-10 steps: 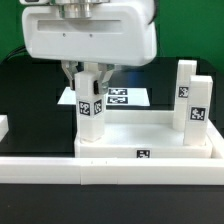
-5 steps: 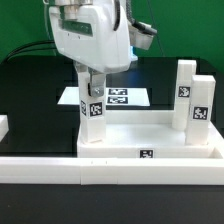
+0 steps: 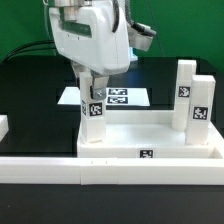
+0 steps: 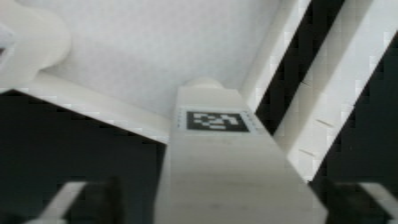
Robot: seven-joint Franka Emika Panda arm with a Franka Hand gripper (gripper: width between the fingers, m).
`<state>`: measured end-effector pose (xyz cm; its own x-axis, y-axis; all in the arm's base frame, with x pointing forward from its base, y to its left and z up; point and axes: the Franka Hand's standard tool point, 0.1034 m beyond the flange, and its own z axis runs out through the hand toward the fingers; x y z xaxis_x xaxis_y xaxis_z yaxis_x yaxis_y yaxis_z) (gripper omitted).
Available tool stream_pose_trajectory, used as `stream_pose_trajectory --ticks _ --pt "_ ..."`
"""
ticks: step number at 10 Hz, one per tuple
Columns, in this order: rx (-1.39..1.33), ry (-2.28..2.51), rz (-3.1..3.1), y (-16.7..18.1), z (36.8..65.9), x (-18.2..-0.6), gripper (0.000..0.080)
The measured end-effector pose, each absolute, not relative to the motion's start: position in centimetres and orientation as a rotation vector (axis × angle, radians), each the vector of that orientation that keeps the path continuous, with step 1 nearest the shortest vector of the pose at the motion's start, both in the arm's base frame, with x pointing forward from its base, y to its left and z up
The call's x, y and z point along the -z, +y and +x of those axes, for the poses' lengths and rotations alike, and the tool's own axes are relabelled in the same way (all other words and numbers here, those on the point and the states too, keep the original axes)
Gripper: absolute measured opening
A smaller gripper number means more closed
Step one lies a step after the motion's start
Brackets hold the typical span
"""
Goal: Assemble desk
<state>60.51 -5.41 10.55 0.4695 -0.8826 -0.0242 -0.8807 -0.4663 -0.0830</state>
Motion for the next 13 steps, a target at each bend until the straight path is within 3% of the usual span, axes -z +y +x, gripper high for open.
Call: stream_pose_trajectory --ticks 1,2,13 --pt "0.042 1.434 -2.713 -5.5 60.5 -10.4 0.0624" --pt "0.047 1.336 -2.763 -5.3 60.5 -10.4 0.0642" --pt "0.080 -0.054 -3.132 -4.2 60.7 -11.0 0.0649"
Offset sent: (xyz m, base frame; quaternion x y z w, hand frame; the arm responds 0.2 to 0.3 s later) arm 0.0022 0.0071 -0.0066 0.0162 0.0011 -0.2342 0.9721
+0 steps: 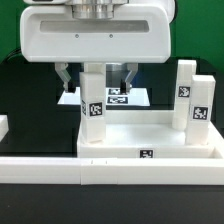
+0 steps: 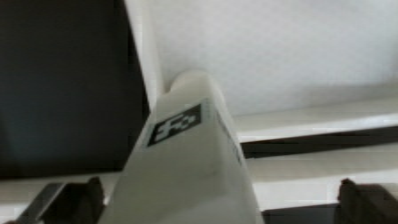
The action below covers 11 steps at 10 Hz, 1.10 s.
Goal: Assemble desk
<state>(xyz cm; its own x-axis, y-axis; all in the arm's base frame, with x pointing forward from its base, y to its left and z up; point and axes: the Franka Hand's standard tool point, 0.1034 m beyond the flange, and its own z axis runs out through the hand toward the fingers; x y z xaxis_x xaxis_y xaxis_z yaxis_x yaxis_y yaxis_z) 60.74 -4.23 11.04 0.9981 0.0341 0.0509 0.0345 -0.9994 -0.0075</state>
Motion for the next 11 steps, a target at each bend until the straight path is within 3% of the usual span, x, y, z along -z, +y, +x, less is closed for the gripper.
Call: stream_pose_trajectory --ticks 3,4,5,6,7,11 --pt "0.081 -0.325 -3.128 -4.61 60.66 -10.99 0.0649" --pt "0.081 -0.364 -3.125 -4.69 60.65 -10.98 0.0526" --pt "0.080 -0.351 -3.126 -4.70 60.64 -10.95 0.0526" --pt "0.080 -0.351 -3.126 -4.71 60.63 -10.93 0.0363" --pt "0.080 -0.349 -3.126 -4.72 60.63 -10.93 0.0287" --pt "0.082 -0.073 -3.139 -4.72 60.63 -10.89 0.0287"
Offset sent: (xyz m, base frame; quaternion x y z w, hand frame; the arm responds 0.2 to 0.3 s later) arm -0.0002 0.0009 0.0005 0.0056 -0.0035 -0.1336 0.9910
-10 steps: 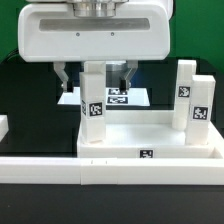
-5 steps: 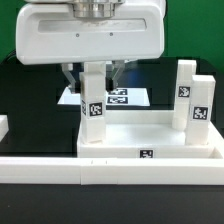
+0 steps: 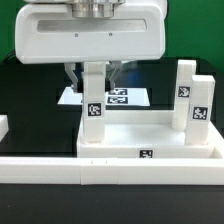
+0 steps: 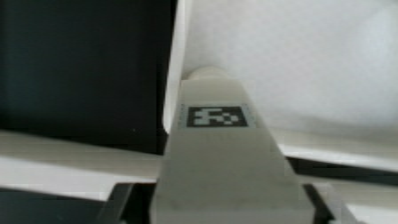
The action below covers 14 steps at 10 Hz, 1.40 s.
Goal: Assemble desk
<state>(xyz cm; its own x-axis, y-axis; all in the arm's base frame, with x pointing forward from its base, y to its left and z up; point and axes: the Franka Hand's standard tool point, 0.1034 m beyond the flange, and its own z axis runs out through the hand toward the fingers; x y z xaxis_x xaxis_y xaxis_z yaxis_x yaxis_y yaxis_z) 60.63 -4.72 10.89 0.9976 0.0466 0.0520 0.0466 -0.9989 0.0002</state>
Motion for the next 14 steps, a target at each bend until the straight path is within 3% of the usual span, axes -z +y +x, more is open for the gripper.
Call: stream_pose_trajectory --ticks 8,12,13,14 --pt "0.091 1.446 -2.768 -4.57 60.68 -10.75 0.0288" --pt "0.070 1.497 -2.729 -4.80 60.70 -10.66 0.0289" --pt "0.070 1.455 -2.753 -4.80 60.70 -10.67 0.0513" --pt "0.070 1.384 -2.799 -4.76 60.74 -10.75 0.0513"
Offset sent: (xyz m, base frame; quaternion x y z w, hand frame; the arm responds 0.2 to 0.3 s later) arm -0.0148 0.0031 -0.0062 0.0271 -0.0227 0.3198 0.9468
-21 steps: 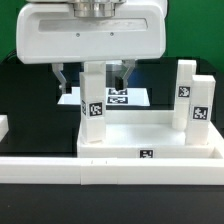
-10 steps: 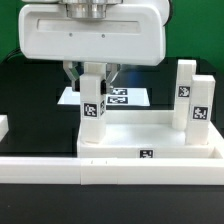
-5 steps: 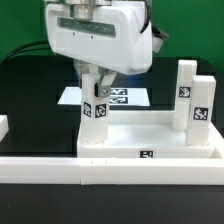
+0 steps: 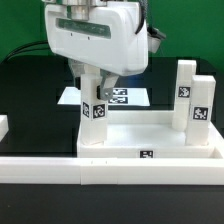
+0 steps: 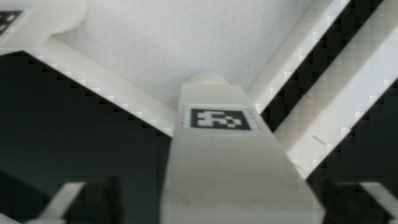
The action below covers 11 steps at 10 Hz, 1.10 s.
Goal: Assemble desk
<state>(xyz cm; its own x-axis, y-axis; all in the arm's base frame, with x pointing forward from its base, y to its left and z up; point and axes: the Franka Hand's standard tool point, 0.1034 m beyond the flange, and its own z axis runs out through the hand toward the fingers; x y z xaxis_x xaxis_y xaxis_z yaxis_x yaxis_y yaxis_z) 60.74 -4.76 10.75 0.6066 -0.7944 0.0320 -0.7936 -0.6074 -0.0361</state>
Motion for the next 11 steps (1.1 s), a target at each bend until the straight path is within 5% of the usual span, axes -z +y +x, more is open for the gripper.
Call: stream_pose_trajectory --ticks 1,2,11 --pt "0.077 1.193 -2.901 -4.6 60.8 -10.9 0.0620" --pt "0.085 0.974 -3.015 -4.1 60.9 -11.0 0.0641" --pt "0.018 -0.261 -3.171 -4.1 60.5 -11.0 0.0649"
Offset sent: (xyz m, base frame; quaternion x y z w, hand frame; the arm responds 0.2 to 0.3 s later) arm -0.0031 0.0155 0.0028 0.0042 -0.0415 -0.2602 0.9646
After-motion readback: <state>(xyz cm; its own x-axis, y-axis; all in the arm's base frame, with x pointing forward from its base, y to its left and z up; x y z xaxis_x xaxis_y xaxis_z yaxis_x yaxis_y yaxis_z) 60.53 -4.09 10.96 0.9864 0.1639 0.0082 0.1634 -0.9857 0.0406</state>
